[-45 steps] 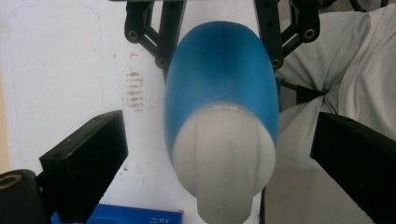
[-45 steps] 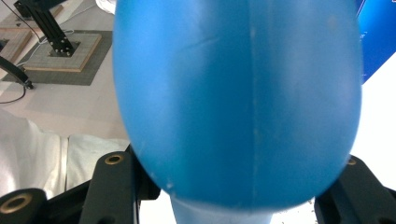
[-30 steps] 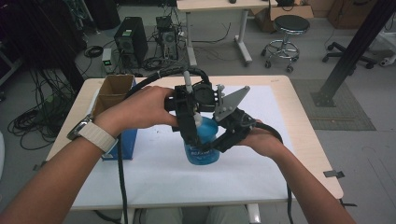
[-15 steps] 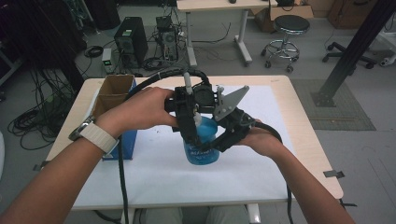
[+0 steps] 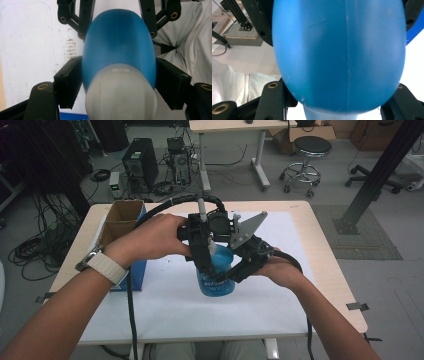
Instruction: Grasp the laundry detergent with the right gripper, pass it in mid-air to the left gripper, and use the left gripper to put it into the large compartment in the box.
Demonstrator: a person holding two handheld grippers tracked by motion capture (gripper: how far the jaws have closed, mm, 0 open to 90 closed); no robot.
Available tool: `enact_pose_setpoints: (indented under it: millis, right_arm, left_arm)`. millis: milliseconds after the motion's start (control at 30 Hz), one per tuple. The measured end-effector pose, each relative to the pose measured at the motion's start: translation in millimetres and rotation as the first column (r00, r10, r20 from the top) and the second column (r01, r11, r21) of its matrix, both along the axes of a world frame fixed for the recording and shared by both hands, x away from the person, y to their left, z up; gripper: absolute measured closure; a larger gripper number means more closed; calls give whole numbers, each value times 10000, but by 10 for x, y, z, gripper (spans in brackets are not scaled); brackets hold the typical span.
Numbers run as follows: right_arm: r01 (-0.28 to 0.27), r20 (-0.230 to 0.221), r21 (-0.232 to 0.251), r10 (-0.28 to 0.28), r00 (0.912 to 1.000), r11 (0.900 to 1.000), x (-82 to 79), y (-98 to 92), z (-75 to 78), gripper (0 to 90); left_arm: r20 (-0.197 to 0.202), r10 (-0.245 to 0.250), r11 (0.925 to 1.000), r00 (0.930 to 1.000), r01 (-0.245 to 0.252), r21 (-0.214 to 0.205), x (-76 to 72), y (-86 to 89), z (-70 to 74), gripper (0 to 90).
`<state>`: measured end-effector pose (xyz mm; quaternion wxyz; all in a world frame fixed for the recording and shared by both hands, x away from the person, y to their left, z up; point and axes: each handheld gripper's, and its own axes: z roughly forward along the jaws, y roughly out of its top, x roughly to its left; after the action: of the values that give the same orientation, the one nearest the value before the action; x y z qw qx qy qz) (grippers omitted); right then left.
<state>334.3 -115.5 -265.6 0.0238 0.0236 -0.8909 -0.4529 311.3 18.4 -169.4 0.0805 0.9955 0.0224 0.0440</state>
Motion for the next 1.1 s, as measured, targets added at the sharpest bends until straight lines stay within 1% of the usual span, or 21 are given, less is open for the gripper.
enact_pose_setpoints:
  millis: [167, 267, 333, 367, 433, 467, 500, 767, 933, 1100]
  right_arm:
    - [4, 15, 2, -4, 10000, 10000, 2, 1, -1, 442]
    - [2, 12, -20, -2, 10000, 10000, 1, 1, 0, 443]
    - [-17, 46, -8, 17, 10000, 10000, -1, 4, -2, 443]
    - [-17, 46, -8, 17, 10000, 10000, -1, 4, -2, 443]
    - [-29, 67, 0, 29, 10000, 10000, -3, 8, -4, 443]
    - [-23, 41, 5, 23, 10000, 10000, -5, 10, -5, 443]
    - [-38, 98, -9, 38, 9999, 10000, -3, 11, -7, 443]
    - [-25, 124, 30, 24, 9999, 10000, -9, -6, 3, 444]
    - [20, 247, -68, -18, 9997, 10000, -28, -6, 2, 444]
    - [34, 321, -3, -34, 9995, 10000, -34, -17, 8, 442]
  left_arm:
    - [2, -19, 10000, 10000, 19, -10, 3, -3, -2, 302]
    - [12, -31, 10000, 10000, 31, -3, 2, -3, -4, 329]
    - [41, -38, 10000, 10000, 38, -3, 0, -2, 1, 367]
    - [54, -28, 10000, 10000, 29, -52, 0, 1, -2, 367]
    - [19, -34, 10000, 10000, 34, 19, 4, 1, -1, 374]
    - [99, -102, 9999, 9999, 102, 26, 5, 0, -2, 374]
    - [76, -93, 9999, 9999, 93, 44, 2, -1, -3, 375]
    - [294, -125, 9999, 9995, 126, -55, -24, -9, 8, 382]
    - [351, -177, 9998, 9992, 173, 109, -44, -37, -1, 384]
    - [398, -181, 9998, 9990, 180, 30, -48, -42, 19, 386]
